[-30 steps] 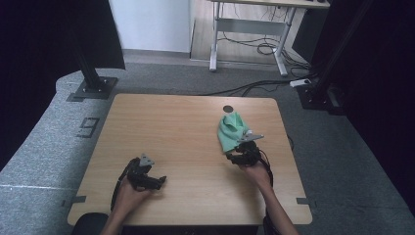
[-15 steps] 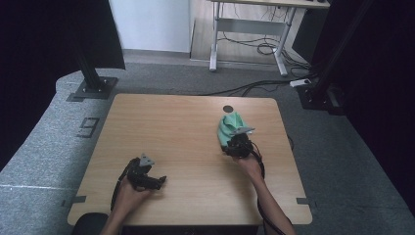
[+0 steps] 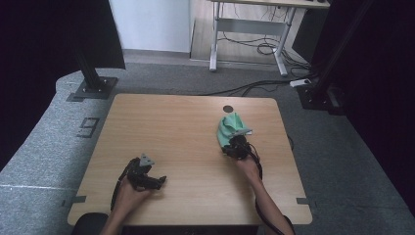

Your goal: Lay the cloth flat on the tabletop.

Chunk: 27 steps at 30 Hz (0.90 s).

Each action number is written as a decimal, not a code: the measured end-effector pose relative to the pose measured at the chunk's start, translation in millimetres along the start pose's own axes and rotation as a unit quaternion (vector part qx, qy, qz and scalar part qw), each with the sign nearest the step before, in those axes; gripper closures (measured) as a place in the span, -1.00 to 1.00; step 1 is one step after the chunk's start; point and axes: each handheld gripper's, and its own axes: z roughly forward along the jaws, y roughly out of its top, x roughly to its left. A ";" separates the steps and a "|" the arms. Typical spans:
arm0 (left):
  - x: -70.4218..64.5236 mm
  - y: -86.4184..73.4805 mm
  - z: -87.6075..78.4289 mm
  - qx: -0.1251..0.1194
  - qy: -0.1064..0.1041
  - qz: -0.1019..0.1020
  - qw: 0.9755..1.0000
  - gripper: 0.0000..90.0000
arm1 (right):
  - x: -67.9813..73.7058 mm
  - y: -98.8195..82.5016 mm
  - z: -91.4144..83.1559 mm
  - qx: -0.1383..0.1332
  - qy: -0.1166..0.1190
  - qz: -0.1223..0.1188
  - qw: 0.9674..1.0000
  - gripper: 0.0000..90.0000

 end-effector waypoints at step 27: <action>0.1 0.0 -0.1 0.001 0.000 0.001 1.000 -1.00 | 77.4 -11.2 0.7 0.004 0.095 -0.048 0.994 0.69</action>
